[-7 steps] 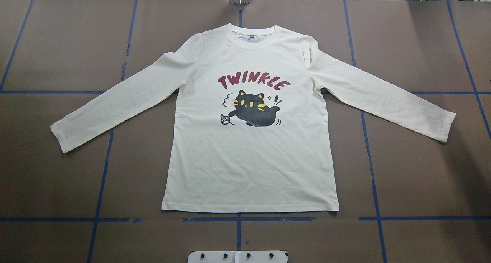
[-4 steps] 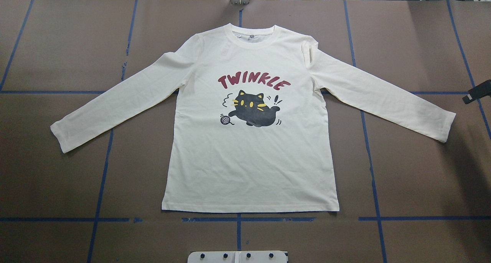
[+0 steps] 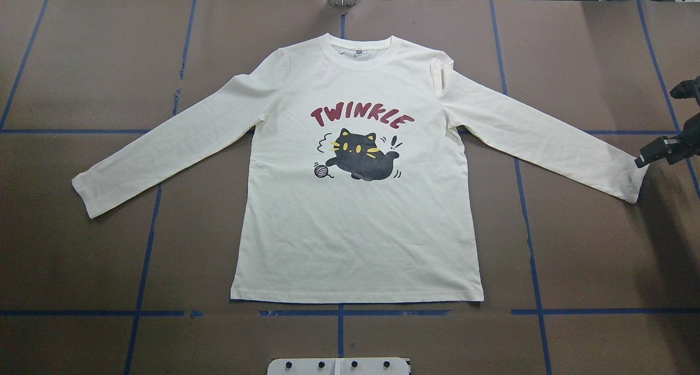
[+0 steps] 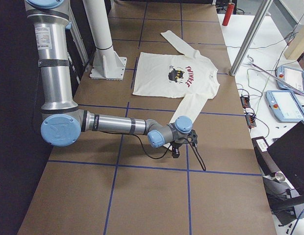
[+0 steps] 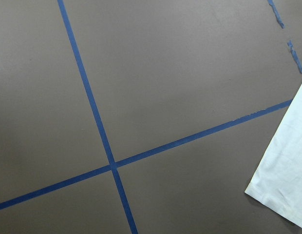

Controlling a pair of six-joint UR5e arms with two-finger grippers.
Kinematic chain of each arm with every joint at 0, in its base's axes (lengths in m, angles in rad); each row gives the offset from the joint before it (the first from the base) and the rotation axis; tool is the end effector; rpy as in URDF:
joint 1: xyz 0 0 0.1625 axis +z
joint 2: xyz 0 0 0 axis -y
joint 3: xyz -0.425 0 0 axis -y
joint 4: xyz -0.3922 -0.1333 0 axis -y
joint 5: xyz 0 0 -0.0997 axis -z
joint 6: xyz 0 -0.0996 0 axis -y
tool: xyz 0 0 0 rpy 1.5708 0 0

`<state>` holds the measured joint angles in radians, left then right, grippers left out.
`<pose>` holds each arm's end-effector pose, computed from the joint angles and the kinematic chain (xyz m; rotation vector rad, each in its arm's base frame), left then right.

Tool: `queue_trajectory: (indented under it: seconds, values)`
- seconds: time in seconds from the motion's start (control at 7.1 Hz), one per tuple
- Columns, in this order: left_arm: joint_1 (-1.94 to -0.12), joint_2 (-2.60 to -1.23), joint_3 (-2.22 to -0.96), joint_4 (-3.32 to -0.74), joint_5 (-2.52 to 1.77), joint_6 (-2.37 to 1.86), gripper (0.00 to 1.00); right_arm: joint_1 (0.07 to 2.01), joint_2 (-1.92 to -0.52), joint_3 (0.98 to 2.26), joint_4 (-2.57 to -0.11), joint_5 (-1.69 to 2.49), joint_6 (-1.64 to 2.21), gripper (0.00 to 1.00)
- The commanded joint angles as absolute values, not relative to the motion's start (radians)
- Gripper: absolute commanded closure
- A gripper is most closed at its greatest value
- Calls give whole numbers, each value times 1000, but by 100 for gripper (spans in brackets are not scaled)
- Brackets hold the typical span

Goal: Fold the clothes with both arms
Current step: 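Move the right gripper toward the sleeve cuff nearest it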

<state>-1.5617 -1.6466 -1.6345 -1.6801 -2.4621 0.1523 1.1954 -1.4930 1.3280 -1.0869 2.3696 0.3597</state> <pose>-0.0510 -0.5331 0.5679 0.2957 0.8699 0.2608 -0.1390 -0.5217 0.6854 -0.0030 -0.8475 -0.1421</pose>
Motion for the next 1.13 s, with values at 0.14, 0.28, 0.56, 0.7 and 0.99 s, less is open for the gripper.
queue_trajectory:
  seconds: [0.14, 0.28, 0.56, 0.7, 0.99]
  values:
    - [-1562, -1646, -1632, -1686, -2461, 153, 0, 1181, -1439, 1261, -1083, 2370, 364, 88]
    - [-1562, -1646, -1634, -1687, -2461, 152, 0, 1183, -1443, 1261, -1081, 2376, 365, 100]
    - [-1562, -1646, -1637, -1687, -2462, 152, 0, 1184, -1457, 1278, -1081, 2413, 365, 100]
    - [-1562, -1646, -1640, -1687, -2464, 152, 0, 1184, -1462, 1285, -1081, 2466, 367, 100]
    - [-1562, -1646, -1638, -1687, -2467, 152, 0, 1178, -1425, 1394, -1104, 2471, 550, 100]
